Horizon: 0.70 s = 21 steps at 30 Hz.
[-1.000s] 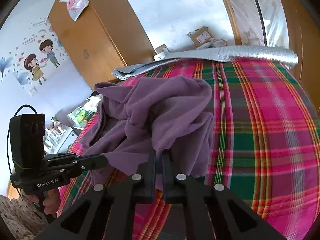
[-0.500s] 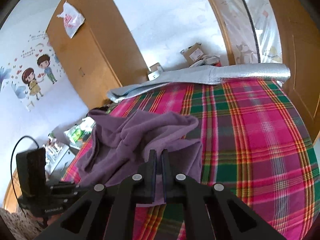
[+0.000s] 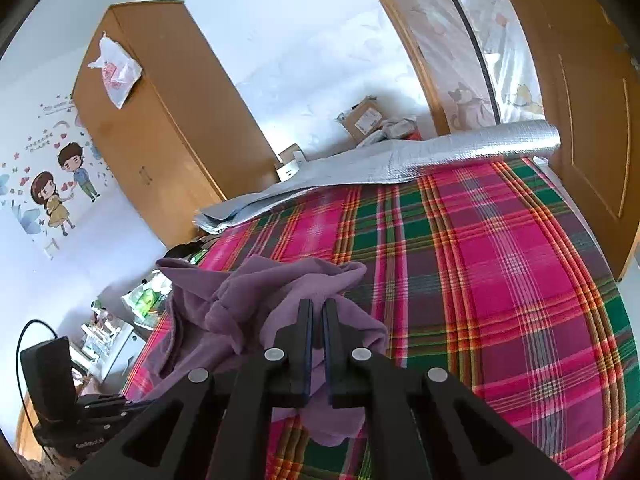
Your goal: Fold clothes
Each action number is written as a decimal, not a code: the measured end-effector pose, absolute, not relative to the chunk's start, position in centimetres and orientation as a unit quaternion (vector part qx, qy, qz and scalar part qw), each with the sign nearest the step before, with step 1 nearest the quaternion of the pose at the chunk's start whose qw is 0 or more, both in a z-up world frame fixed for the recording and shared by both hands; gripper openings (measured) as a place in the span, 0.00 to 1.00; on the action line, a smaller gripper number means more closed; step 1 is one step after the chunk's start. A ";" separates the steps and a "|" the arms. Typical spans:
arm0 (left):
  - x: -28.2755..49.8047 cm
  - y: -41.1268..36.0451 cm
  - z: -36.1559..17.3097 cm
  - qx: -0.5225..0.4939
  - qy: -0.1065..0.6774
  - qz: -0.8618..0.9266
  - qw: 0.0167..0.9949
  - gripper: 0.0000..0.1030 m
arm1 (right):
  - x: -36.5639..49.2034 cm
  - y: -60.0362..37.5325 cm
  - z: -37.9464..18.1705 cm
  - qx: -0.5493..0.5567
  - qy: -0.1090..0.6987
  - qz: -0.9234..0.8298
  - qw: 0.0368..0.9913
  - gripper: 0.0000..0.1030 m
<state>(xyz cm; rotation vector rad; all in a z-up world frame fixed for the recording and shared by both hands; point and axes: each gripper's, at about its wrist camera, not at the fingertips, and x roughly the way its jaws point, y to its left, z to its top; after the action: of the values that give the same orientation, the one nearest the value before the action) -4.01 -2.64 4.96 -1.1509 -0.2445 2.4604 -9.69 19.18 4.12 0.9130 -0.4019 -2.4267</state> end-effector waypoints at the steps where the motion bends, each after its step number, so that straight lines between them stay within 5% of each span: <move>1: -3.9 -2.6 4.9 -0.414 -0.086 0.882 0.206 0.04 | -9.9 19.3 4.0 0.337 -0.149 -0.895 0.254 0.05; 14: -3.9 -2.9 3.8 -0.433 -0.093 0.875 0.198 0.04 | -12.6 20.0 2.1 0.361 -0.162 -0.886 0.239 0.05; 21: -4.1 -2.8 3.8 -0.434 -0.095 0.873 0.202 0.04 | -11.3 22.2 1.7 0.369 -0.207 -0.873 0.243 0.18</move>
<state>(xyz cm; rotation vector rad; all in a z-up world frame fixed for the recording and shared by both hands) -4.08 -2.81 3.79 -1.2123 -0.2663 2.4378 -11.27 22.23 1.69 1.0091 -0.5662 -2.3845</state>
